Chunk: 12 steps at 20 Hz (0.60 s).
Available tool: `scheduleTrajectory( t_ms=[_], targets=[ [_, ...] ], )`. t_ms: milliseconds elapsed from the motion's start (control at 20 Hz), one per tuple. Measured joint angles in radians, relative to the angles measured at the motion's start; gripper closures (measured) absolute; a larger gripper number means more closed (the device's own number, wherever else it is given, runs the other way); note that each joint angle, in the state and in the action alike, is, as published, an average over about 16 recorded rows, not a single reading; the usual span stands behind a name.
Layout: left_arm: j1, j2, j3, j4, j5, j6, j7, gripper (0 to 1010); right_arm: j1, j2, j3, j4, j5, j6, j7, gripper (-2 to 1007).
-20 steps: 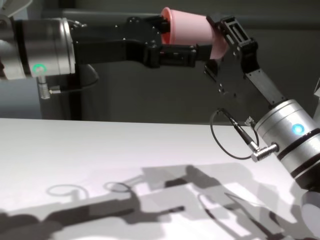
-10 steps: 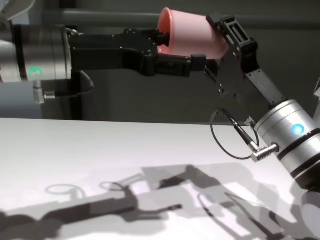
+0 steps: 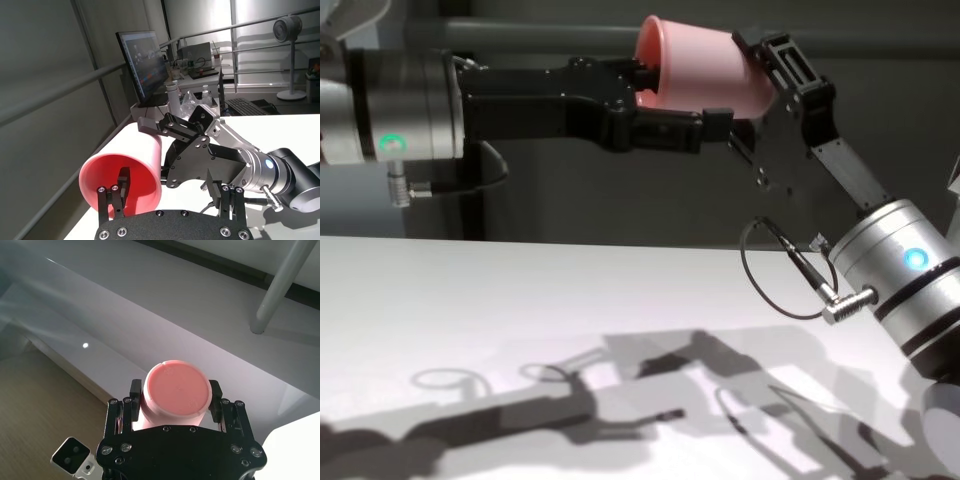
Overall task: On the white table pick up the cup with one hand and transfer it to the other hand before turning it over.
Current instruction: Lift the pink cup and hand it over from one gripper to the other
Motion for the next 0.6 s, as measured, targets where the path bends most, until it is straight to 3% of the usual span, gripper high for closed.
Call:
scheduleTrajectory(
  t_ms=[600],
  targets=[
    [0.010, 0.011, 0.002, 0.007, -0.011, -0.013, -0.021, 7, 0.000, 0.000, 0.000, 0.000, 0.000, 0.000, 0.000, 233]
  ],
)
